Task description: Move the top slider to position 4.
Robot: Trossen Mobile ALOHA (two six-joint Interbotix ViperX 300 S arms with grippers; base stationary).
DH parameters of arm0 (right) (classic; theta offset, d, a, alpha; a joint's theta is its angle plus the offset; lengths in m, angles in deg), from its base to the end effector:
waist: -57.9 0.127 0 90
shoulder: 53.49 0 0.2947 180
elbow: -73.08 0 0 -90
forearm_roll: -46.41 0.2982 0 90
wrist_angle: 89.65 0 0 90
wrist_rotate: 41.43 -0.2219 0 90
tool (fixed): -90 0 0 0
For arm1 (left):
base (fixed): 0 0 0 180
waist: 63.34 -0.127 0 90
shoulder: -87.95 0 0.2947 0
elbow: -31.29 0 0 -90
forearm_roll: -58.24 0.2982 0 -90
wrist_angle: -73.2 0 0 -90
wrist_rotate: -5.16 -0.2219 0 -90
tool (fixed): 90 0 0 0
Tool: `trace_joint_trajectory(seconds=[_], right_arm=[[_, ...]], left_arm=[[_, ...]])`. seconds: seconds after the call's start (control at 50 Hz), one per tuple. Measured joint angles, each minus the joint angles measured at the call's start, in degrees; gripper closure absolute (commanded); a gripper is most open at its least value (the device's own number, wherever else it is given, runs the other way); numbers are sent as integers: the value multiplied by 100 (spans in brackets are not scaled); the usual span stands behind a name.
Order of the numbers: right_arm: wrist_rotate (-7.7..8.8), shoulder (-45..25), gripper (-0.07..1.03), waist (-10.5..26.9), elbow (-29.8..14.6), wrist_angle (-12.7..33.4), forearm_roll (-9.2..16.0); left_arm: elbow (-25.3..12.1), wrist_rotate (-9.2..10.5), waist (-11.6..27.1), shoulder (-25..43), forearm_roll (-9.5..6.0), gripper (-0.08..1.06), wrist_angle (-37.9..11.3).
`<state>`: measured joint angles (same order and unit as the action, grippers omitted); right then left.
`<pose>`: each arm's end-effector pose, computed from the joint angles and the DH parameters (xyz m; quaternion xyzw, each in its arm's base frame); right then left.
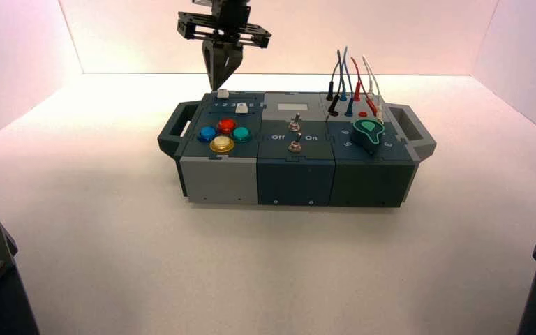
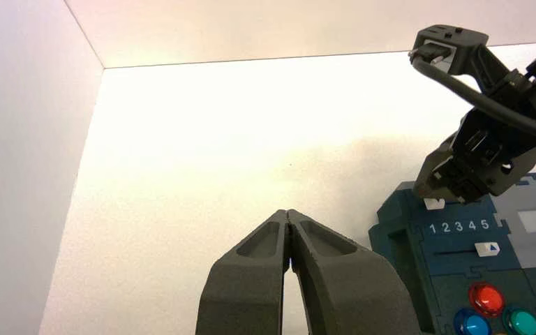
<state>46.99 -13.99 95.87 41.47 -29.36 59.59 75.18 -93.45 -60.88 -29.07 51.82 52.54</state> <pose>0.4088 0.3748 0.0048 -0.0946 0.6375 0.2786 0.7121 0.3269 -0.0228 0.1683 0.0220 0.3197 -0.0463 0.9461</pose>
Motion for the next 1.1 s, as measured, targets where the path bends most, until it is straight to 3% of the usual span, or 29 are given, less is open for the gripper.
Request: trace_joint_trajectory(seconds=[0.84,1.1], right_arm=[[-18,-9,99,-18,53,26,0],[-26,-97,99,62,-264,141,26]], left_arm=[[-18,0,0,-9,0,101,-9],[-35,0,9,-9,0,101,0]])
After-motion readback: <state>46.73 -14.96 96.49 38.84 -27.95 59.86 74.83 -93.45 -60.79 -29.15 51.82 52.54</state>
